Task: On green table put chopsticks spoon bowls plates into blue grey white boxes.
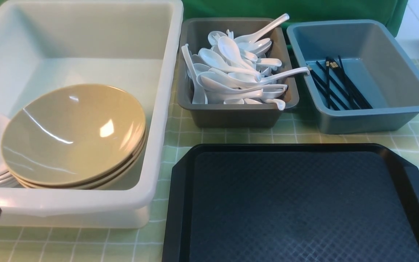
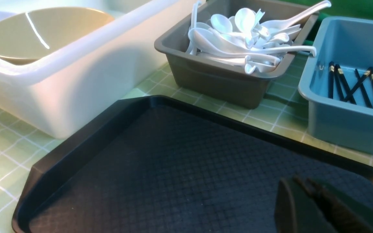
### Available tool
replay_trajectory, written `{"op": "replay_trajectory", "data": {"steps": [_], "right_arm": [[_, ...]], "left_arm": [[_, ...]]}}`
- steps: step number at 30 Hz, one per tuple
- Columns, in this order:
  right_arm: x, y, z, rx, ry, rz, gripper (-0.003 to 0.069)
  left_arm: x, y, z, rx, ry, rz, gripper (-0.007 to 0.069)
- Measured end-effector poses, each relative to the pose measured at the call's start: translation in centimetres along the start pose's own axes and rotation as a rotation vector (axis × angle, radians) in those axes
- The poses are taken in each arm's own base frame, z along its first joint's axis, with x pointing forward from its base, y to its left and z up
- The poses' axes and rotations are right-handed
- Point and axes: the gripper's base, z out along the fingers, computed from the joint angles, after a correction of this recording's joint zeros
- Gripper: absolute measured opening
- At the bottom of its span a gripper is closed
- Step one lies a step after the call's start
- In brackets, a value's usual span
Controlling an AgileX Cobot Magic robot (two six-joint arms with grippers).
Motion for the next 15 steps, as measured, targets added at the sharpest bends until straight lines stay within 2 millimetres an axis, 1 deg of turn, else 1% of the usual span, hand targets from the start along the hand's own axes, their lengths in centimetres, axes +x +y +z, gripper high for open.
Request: {"op": "replay_trajectory", "data": {"steps": [2, 3, 5, 15], "right_arm": [[0.0, 0.0, 0.0, 0.0, 0.0, 0.0, 0.004], [0.0, 0.0, 0.0, 0.0, 0.0, 0.0, 0.0041], [0.0, 0.0, 0.0, 0.0, 0.0, 0.0, 0.0043], [0.0, 0.0, 0.0, 0.0, 0.0, 0.0, 0.0047]], "left_arm": [[1.6, 0.1, 0.4, -0.009, 0.04, -0.022, -0.0002], [2.9, 0.1, 0.6, -0.012, 0.081, -0.034, -0.0002], [3.8, 0.1, 0.7, -0.017, 0.129, -0.041, -0.0002], [3.9, 0.1, 0.7, -0.014, 0.138, -0.015, -0.0002]]}}
